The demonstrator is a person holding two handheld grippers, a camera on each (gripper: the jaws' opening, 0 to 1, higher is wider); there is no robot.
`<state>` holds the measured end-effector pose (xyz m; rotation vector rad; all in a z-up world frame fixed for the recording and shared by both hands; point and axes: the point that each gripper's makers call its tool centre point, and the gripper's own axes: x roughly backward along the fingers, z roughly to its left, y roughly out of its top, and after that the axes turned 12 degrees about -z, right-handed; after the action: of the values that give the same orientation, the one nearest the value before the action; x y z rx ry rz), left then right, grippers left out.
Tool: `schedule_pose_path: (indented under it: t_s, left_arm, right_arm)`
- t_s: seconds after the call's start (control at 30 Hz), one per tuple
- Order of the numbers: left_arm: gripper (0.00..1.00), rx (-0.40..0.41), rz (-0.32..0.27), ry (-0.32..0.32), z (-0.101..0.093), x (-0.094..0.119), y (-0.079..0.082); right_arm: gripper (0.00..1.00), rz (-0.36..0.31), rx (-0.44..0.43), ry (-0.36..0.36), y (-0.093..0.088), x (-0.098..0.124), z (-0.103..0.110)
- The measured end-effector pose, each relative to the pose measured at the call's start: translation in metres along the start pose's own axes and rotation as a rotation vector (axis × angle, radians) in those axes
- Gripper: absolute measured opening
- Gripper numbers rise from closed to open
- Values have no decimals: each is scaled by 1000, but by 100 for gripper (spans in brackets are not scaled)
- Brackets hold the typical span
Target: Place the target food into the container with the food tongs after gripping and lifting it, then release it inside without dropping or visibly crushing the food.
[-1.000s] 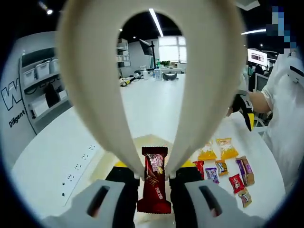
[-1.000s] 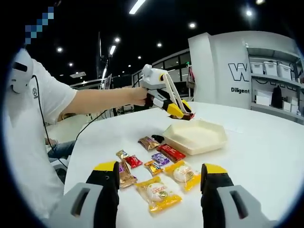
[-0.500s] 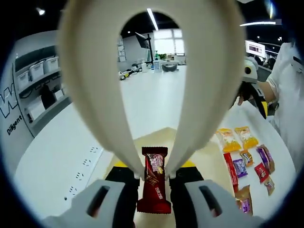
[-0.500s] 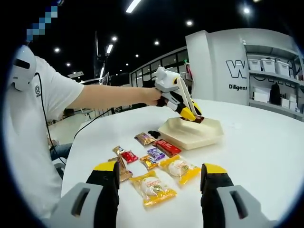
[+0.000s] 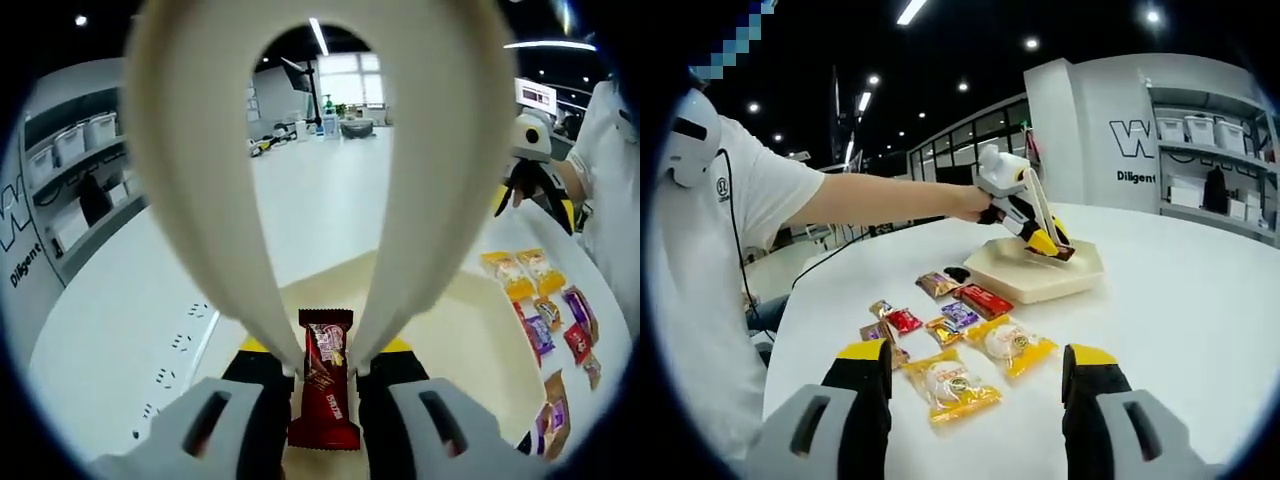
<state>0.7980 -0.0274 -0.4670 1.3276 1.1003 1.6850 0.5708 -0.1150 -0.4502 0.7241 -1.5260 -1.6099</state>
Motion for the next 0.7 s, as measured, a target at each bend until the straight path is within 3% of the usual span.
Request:
schedule_pose_path:
  t_s: [0.23,0.7]
  left_arm:
    - [22,-21,33,-17,2,-9,-7]
    - [23,-11,33,-16,8,-7,-9]
  right_arm:
    - [68,9,3,-9,-4,3,-3]
    - [67,16,5,-20,-7,6,-6]
